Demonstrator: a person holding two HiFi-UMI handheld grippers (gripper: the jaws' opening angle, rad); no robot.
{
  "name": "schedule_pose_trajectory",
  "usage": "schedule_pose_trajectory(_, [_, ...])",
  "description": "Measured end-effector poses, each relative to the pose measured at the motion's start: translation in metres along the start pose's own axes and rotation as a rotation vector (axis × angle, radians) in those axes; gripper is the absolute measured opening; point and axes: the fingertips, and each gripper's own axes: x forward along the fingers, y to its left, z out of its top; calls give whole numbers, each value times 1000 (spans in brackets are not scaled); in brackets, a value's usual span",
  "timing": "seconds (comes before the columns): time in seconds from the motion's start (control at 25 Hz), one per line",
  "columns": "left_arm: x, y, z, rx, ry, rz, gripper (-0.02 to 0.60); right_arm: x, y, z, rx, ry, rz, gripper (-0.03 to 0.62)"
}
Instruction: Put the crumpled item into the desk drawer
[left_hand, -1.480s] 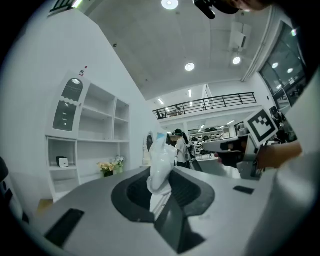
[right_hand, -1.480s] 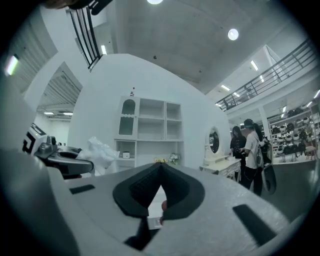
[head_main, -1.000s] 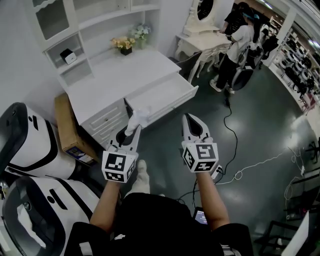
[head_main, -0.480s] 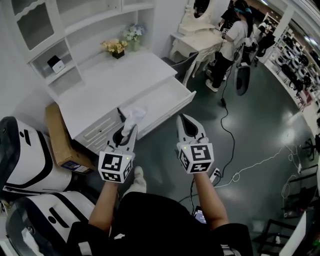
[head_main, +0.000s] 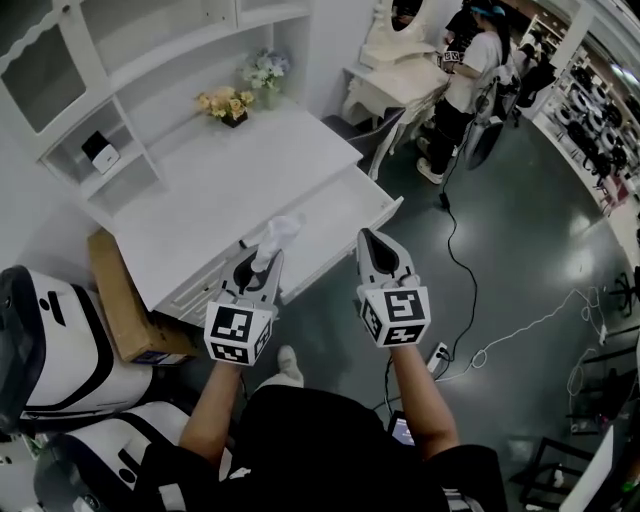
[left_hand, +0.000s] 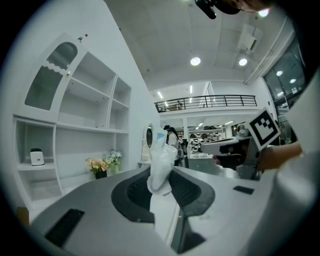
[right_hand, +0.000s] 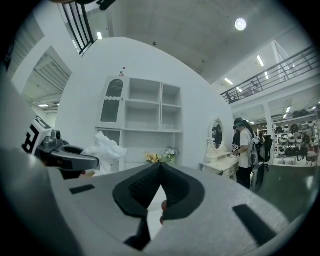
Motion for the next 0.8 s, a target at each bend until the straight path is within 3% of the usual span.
schedule_pose_trajectory(0.4, [52,74,3,-2,-1,-38,75,91,20,-10,-14,70,28,-6])
schedule_pose_trajectory(0.8, [83,117,-16,-27,25,-60,75,143,15,-17,2,82,-22,-6])
